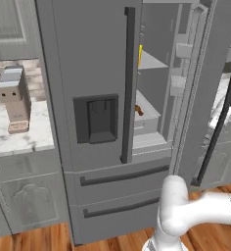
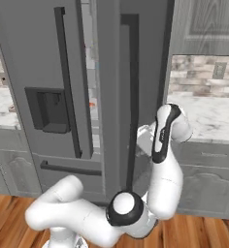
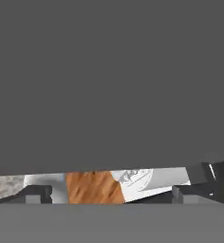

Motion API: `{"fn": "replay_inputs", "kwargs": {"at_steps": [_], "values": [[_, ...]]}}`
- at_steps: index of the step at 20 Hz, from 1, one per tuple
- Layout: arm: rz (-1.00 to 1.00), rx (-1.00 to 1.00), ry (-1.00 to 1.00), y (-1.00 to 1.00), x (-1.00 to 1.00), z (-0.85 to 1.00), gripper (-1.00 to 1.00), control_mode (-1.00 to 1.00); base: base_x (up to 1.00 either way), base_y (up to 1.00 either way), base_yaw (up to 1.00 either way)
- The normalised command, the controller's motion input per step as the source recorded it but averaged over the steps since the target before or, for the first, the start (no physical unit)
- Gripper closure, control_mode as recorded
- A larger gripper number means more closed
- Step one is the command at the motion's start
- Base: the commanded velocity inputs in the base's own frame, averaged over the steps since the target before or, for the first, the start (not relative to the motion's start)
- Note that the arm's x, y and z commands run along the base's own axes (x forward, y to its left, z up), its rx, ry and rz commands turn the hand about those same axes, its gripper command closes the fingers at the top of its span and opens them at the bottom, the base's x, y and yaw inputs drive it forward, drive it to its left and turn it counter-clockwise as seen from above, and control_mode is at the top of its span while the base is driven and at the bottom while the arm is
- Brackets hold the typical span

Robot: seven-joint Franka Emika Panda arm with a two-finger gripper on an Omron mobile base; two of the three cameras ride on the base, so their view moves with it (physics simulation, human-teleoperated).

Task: Place the tupperware on the second highest shelf of the fridge. Make space for the tupperware among the existing items by rearranging them on the shelves if needed. Close the fridge door when finished.

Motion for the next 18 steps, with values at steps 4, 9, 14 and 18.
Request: {"fn": "replay_inputs", "kwargs": {"at_steps": [4, 9, 14, 18], "values": [[-0.07, -0.09, -0.51, 0.87, 0.14, 0.06, -1.0, -1.0, 0.0, 0.0, 0.0], [-0.56, -0.05, -0.31, 0.41, 0.55, 0.0, -1.0, -1.0, 0.0, 0.0, 0.0], [-0.49, 0.02, -0.33, 0.41, 0.86, 0.06, -1.0, -1.0, 0.0, 0.0, 0.0], [-0.23, 0.15, -0.24, 0.42, 1.0, 0.01, -1.0, -1.0, 0.0, 0.0, 0.0]]}}
